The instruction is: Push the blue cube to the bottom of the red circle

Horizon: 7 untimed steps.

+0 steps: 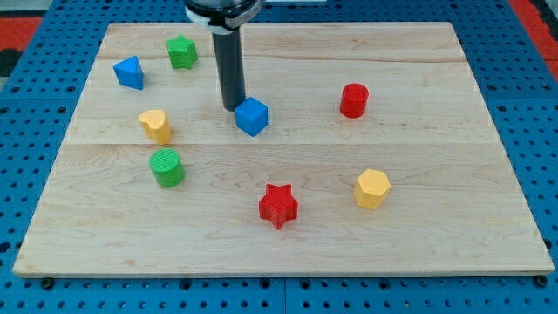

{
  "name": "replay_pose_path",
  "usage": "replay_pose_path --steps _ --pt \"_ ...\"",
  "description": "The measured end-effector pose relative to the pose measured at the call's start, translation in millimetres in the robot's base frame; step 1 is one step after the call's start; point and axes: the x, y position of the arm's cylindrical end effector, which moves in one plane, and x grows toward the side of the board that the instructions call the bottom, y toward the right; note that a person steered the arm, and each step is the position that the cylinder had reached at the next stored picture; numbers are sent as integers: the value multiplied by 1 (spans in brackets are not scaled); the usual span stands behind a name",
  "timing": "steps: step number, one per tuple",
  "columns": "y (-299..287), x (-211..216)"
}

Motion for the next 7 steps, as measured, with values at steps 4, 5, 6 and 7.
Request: replay_pose_path --steps 4,5,6,7 --pt "126 11" --pt "144 20" --pt "154 44" --pt "131 34"
